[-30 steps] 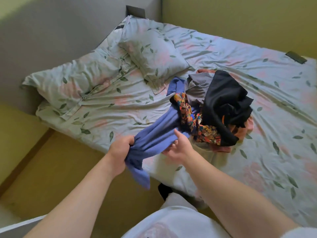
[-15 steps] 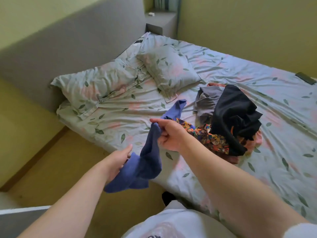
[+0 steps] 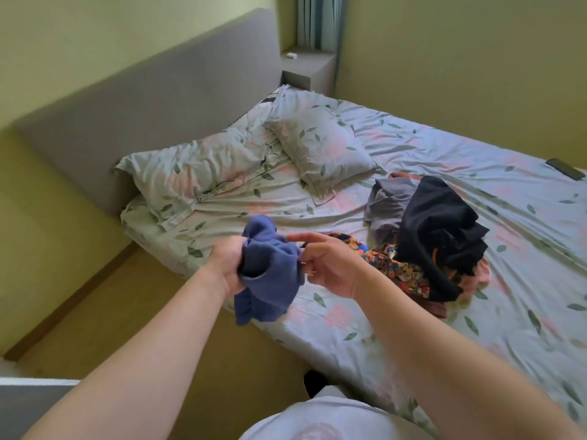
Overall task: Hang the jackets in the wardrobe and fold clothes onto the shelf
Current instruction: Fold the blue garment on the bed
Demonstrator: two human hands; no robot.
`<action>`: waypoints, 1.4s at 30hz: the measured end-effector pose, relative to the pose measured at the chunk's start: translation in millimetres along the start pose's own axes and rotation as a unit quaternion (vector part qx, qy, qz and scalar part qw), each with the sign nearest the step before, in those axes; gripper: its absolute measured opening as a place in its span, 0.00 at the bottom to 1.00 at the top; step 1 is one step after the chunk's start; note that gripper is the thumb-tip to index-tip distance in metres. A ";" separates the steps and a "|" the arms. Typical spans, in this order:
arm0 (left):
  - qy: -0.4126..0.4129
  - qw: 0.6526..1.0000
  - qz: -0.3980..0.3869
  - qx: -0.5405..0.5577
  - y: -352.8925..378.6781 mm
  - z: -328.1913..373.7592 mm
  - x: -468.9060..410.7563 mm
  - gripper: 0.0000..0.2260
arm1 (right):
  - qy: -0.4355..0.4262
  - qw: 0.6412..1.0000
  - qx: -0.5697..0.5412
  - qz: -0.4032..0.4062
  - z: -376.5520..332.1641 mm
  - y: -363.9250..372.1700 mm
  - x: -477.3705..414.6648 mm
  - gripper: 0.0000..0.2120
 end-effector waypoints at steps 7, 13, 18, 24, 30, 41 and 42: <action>0.110 0.993 -0.041 0.029 16.8 67.3 68.2 0.18 | -0.090 0.928 0.360 0.034 35.0 2.1 -26.8 0.33; 0.175 0.984 0.031 0.025 -24.4 85.7 93.7 0.16 | -0.159 0.922 0.321 0.145 -3.0 17.9 -26.2 0.07; 0.207 0.923 0.317 -0.066 -90.5 88.5 99.1 0.04 | -0.165 0.922 0.349 0.009 -57.8 56.9 -14.0 0.20; 0.232 0.895 0.350 -0.150 -116.7 98.1 111.2 0.03 | -0.184 0.939 0.289 -0.016 -123.8 91.5 0.2 0.15; 0.339 0.846 0.211 -0.354 -63.1 122.5 151.2 0.16 | -0.137 0.864 0.485 -0.012 -103.7 118.4 -18.8 0.23; 0.399 0.782 0.213 -0.429 -84.6 138.2 209.3 0.14 | -0.117 0.919 0.360 -0.110 -55.9 174.2 -44.6 0.10; 0.392 0.785 0.221 -0.426 -88.3 137.3 212.0 0.17 | -0.125 0.919 0.357 -0.110 -57.6 180.2 -44.3 0.14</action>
Point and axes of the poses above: each hand's wrist, its own x-axis away from the middle knuckle, its own y-axis out of the palm, z = x × y, the point moved 6 cm from there along -x, towards the middle knuckle, and after that the axes turned 13 degrees about -x, right-handed, at the moved point
